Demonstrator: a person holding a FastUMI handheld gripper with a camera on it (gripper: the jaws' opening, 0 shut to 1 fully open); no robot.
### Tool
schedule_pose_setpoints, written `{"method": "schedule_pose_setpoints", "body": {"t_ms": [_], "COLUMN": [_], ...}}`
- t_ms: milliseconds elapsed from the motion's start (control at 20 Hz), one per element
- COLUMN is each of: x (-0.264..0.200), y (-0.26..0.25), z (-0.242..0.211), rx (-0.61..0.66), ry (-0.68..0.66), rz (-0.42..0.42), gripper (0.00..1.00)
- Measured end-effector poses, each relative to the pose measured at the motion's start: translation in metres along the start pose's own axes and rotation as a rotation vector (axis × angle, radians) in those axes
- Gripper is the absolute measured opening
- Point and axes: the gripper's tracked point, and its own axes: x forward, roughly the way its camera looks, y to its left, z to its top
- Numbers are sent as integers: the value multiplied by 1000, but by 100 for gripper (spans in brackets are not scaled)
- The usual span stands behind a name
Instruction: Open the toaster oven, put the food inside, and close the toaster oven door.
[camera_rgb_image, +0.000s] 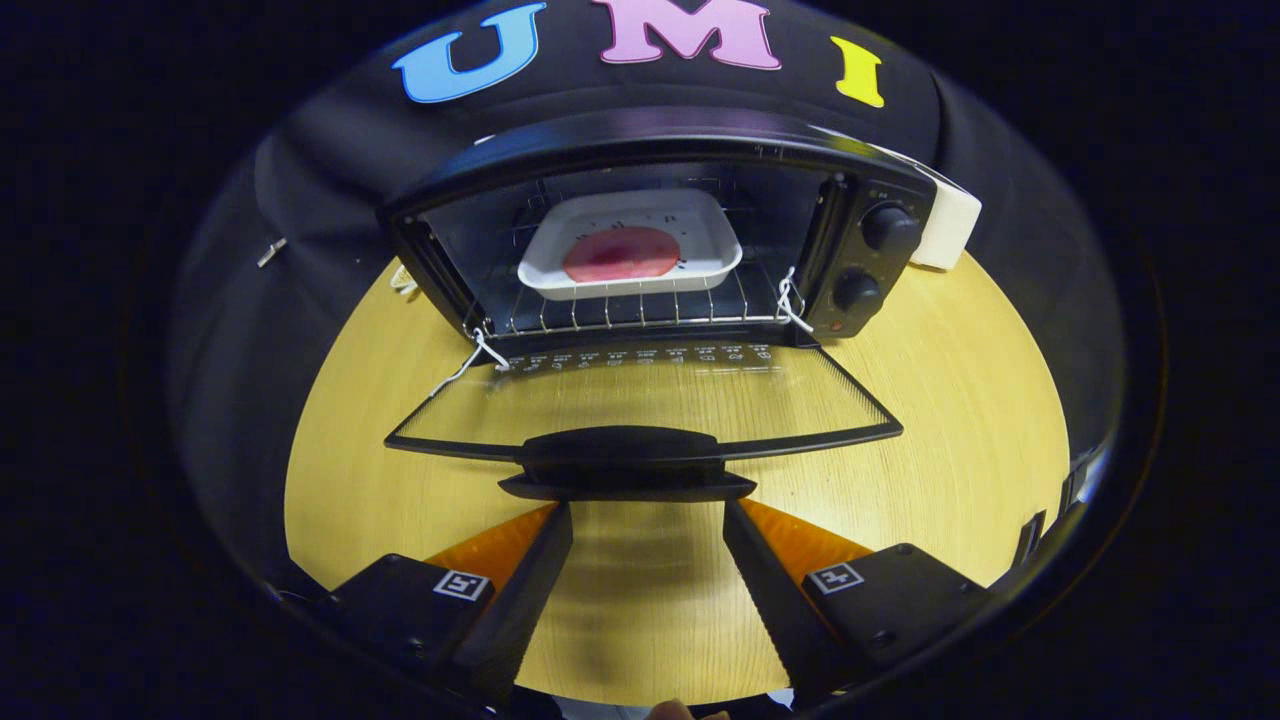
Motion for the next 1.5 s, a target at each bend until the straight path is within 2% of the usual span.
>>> {"method": "schedule_pose_setpoints", "body": {"t_ms": [250,650,1000,1200,1500], "x": [-21,-64,-116,-151,-219], "y": [5,-3,-36,-60,-121], "z": [30,99,141,175,238], "rx": [22,-19,-60,-30,-5], "ry": [-108,-338,-503,-587,-767], "rz": [33,26,39,55,16], "gripper": [99,99,99,99,99]}}
